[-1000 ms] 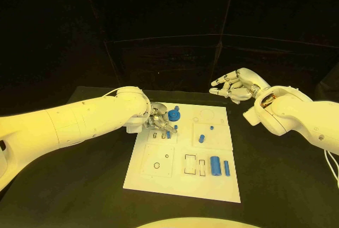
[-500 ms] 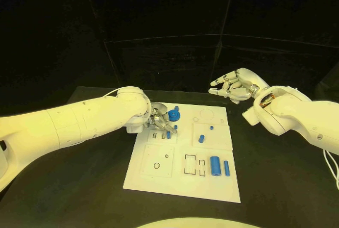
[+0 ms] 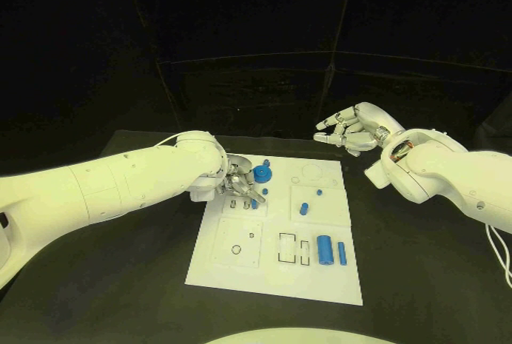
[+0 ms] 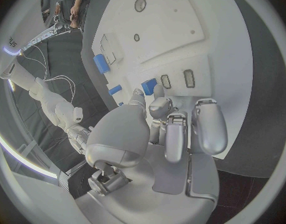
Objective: Assemble the parts on the task board
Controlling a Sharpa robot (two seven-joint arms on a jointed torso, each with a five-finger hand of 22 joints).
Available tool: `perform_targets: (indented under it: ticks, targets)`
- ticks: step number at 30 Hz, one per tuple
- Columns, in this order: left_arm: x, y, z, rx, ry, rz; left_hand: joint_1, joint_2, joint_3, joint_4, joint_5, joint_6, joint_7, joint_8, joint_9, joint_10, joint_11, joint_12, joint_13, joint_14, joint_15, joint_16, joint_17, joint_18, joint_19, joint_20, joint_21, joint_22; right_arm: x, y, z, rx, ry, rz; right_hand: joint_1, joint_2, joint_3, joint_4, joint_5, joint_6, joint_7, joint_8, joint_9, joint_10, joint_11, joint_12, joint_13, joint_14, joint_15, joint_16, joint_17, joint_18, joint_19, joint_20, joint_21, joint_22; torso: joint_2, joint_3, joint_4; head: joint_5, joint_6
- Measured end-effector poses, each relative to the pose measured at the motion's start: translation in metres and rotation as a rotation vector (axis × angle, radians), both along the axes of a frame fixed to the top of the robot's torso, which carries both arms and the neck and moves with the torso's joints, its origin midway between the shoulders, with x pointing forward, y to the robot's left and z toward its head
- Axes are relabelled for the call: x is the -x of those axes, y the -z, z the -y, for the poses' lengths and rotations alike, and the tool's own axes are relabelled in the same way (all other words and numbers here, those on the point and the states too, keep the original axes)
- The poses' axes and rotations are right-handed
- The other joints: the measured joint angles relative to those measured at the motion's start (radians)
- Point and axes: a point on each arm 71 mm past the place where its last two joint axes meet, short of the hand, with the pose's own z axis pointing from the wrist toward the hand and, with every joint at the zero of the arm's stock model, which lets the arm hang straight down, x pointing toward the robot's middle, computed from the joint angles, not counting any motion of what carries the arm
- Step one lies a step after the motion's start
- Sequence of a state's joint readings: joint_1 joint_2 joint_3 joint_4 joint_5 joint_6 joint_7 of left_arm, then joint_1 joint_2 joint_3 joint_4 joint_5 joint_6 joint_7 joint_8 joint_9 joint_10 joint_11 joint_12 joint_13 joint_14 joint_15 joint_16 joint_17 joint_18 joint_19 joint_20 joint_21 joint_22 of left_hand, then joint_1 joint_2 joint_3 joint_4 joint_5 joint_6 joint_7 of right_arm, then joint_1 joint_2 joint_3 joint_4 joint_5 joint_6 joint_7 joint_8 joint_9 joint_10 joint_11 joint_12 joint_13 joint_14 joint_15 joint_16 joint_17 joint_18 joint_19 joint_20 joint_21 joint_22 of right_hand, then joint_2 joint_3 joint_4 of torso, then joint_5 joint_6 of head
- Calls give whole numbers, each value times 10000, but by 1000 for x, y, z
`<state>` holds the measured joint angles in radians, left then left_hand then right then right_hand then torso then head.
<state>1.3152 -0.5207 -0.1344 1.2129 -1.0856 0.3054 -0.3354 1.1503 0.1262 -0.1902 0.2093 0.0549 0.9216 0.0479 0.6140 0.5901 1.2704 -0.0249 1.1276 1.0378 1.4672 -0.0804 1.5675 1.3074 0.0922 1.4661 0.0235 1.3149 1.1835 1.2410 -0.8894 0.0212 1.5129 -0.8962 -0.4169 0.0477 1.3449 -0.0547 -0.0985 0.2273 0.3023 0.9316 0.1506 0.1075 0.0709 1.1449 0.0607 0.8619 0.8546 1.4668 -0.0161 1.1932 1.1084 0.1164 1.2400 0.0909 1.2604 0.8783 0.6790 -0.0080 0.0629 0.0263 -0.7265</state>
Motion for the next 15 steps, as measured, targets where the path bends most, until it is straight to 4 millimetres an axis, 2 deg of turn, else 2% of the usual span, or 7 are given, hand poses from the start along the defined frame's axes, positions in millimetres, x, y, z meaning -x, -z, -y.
perform_targets:
  ticks: [15]
  targets:
    - [1, 1, 0, -39, 44, -56, 41, -41, 2, -55, 0, -35, -35, -1, 29, 0, 0, 0, -2, 0, 0, 0, 0, 0, 0, 0, 0, -2, -1, 1, 0, 21, 9, -22, 39, 38, 1, 0, 38, 0, 0, 47, 0, 1, 0, 1, -36, 0, 0, -61, -11, 0, 0, 0, -39, -23, 8, -2, 1, -16, -35]
